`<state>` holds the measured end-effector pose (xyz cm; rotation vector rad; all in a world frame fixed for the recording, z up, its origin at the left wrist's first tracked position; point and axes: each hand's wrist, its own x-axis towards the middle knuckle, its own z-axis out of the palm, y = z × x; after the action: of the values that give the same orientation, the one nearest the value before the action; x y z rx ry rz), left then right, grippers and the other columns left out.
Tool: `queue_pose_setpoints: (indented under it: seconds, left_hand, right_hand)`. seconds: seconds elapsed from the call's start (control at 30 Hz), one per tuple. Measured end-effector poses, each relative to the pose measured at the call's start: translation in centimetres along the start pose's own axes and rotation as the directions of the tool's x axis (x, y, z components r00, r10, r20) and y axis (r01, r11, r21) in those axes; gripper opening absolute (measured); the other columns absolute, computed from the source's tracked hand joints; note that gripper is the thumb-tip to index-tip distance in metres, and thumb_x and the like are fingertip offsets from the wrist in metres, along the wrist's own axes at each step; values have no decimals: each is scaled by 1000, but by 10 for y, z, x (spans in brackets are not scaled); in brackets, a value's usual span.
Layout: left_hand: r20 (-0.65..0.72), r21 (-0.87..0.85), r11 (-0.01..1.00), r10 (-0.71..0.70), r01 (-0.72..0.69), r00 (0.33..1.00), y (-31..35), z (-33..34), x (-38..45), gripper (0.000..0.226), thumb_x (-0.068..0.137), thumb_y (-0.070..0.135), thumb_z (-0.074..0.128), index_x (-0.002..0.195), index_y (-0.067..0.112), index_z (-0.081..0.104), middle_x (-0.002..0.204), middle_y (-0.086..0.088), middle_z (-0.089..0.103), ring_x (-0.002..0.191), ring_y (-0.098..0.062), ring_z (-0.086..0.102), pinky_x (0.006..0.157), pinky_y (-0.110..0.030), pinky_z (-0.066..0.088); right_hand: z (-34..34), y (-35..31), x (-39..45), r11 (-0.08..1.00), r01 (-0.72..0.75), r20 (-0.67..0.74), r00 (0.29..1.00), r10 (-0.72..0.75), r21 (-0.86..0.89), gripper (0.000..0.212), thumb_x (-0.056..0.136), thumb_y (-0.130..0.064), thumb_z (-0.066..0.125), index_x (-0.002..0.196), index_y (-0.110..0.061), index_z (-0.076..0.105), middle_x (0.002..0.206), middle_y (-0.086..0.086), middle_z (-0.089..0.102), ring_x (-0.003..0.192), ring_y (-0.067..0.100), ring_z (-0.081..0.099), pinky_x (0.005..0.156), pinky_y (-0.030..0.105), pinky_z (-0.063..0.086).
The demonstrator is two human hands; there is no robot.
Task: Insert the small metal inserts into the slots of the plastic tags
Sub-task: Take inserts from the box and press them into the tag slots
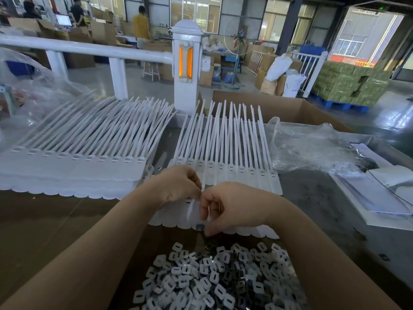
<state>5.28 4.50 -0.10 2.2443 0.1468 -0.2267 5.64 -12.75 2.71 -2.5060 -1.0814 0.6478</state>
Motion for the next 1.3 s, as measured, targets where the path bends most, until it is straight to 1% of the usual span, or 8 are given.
queue_pose_setpoints:
  seconds: [0.17,0.43,0.6,0.7,0.77,0.9,1.07,1.3]
  left_hand:
    - [0,-9,1000,-2,2,1000,0,-1,1,13,76,13,74,85,20,70,88,-1,68,85,-15,59,66,-26,42]
    - [21,-18,1000,23,-22,1000,-2,-2,0,14,75,15,77,86,20,70,82,3,65,79,-12,58,66,-24,41]
    - [1,-51,996,76,-76,997,-3,-10,-1,5,85,26,75,86,23,71,77,6,68,72,-9,60,64,-23,43]
    - [-4,-94,992,89,-88,996,0,-15,-2,5,89,29,71,86,25,72,70,11,71,58,1,62,56,-18,43]
    - [29,-130,985,114,-110,993,4,-18,-4,6,89,32,71,85,27,74,74,15,72,64,5,64,64,-22,43]
    - [88,-165,977,148,-132,985,11,-16,-8,9,88,32,71,87,25,76,83,12,74,91,-10,65,87,-33,44]
    - [109,-133,979,167,-152,980,12,-13,-11,10,90,31,70,90,22,75,75,10,69,78,-8,59,73,-28,41]
    - [114,-175,966,210,-189,971,13,-11,-12,8,89,26,67,91,19,71,84,-1,67,81,-12,57,75,-30,42]
  right_hand:
    - [7,-7,4,994,27,-37,999,-30,-102,22,79,-35,81,87,-34,61,84,-16,56,77,0,52,66,19,42]
    - [7,-5,4,995,32,-94,995,-41,-90,8,88,-24,68,93,-19,71,83,-12,65,74,-1,60,70,20,52]
    - [-1,16,1,963,-31,-273,956,107,269,3,89,-24,71,89,-21,73,80,-8,71,70,0,66,62,16,54]
    - [-3,27,2,895,-91,-301,923,241,437,5,91,-23,68,87,-24,72,74,-7,71,59,-2,61,55,15,46]
    - [-4,30,3,854,-100,-297,912,284,511,7,92,-20,67,87,-21,72,71,-6,72,56,-2,59,54,18,46]
    - [-4,31,3,811,-95,-299,900,318,577,7,93,-19,66,90,-16,72,71,-2,73,54,1,58,50,19,45]
    - [-4,31,3,779,-66,-300,900,316,624,9,95,-19,65,92,-13,71,75,3,73,56,6,55,50,20,44]
    - [-4,32,3,735,-37,-279,911,303,677,11,95,-18,65,92,-9,71,70,2,69,53,6,55,47,19,42]
